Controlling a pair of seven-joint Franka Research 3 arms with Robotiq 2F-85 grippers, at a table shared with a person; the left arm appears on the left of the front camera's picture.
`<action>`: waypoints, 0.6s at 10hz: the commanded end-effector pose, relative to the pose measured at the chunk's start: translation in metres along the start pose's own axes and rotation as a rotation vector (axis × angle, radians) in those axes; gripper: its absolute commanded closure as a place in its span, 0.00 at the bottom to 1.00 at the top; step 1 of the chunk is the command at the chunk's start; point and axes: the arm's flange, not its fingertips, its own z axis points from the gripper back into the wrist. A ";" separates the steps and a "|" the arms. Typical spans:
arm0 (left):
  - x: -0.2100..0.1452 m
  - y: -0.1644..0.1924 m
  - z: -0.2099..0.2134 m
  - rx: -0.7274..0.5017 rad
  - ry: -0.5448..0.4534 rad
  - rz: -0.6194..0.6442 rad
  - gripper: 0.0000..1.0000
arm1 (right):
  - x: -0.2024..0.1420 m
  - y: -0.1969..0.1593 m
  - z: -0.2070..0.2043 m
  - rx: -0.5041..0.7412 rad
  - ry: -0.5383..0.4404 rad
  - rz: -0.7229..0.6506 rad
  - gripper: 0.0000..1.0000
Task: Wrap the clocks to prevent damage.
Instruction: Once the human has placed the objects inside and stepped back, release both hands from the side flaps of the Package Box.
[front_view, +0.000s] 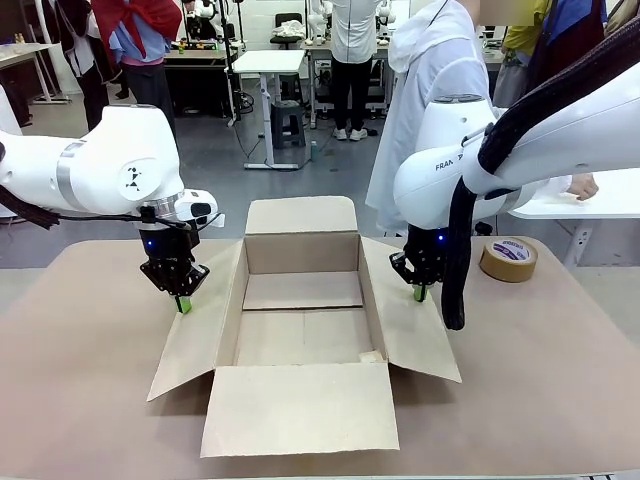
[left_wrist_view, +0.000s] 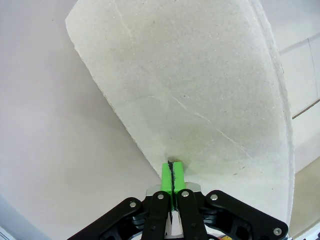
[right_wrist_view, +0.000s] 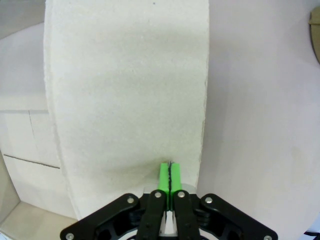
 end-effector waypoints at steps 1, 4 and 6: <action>-0.001 0.000 -0.001 0.006 0.003 -0.002 1.00 | -0.002 0.000 -0.003 -0.016 -0.001 -0.008 0.99; -0.001 0.000 -0.001 0.006 0.003 -0.002 1.00 | -0.002 0.000 -0.003 -0.016 -0.001 -0.008 0.99; -0.001 0.000 -0.001 0.006 0.003 -0.002 1.00 | -0.002 0.000 -0.003 -0.016 -0.001 -0.008 0.99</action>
